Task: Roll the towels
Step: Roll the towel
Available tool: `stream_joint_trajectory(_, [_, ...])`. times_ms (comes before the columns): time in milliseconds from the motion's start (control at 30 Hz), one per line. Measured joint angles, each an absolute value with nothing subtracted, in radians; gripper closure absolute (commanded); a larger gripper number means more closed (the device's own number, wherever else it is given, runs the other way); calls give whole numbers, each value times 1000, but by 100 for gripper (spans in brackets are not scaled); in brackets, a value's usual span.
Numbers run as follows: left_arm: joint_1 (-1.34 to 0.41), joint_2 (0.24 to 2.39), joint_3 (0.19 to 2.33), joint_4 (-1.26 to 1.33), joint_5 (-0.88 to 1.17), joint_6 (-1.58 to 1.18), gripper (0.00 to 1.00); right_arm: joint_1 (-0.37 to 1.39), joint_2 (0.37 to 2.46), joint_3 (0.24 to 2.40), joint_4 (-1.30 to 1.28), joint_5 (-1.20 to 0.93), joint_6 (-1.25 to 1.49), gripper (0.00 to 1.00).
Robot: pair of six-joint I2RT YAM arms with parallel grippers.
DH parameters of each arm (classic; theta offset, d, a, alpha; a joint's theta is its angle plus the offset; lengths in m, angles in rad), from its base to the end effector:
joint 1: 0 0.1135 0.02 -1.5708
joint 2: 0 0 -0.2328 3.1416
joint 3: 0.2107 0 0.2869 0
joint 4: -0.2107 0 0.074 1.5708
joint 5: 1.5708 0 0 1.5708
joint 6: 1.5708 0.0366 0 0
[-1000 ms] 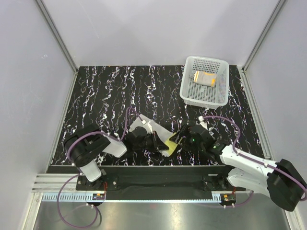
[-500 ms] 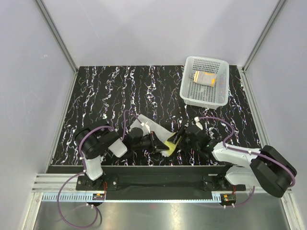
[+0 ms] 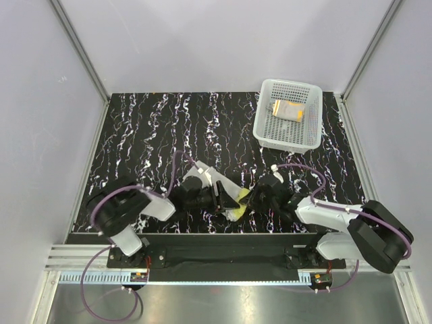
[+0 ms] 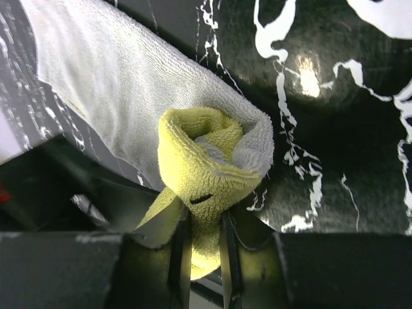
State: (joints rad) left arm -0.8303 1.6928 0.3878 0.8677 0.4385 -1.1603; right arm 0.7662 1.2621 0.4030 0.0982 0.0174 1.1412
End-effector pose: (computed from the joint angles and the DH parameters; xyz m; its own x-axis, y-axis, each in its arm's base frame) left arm 0.1754 -0.2149 0.0443 -0.9647 -0.1750 -0.1966 0.1083 0.4171 -0.9024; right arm 0.1864 0.1785 0.0858 -0.8290 0.4638 -0.3125 0.1668 0.7384 0.6534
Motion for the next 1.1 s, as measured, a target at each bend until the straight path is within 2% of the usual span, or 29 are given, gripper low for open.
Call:
stream_joint_trajectory(167, [-879,1396,482,430,185,-948,32,766,1257,496,-80,17,1137,86])
stream_joint_trajectory(267, [-998,1280,549,225,-52,-826,32,766,1266,552,-173,14,1131,87])
stream_joint_trajectory(400, [-1209,1206,569,107,-326,-700,32,766,1332,625,-260,0,1119,88])
stream_joint_trajectory(533, [-1369,1243,578,54,-519,-597,30,766,1399,674,-305,-24,1100,88])
stream_joint_trajectory(667, [-1478,1370,638,31,-658,-512,26,766,1425,696,-321,-47,1090,88])
stream_joint_trajectory(933, [-1535,1570,761,36,-753,-402,18,766,1428,698,-328,-74,1082,88])
stream_joint_trajectory(1067, [-1533,1630,793,23,-772,-389,25,766,1428,698,-328,-77,1080,88])
stream_joint_trajectory(1100, [-1531,1651,804,16,-773,-391,33,766,1428,698,-329,-80,1079,88])
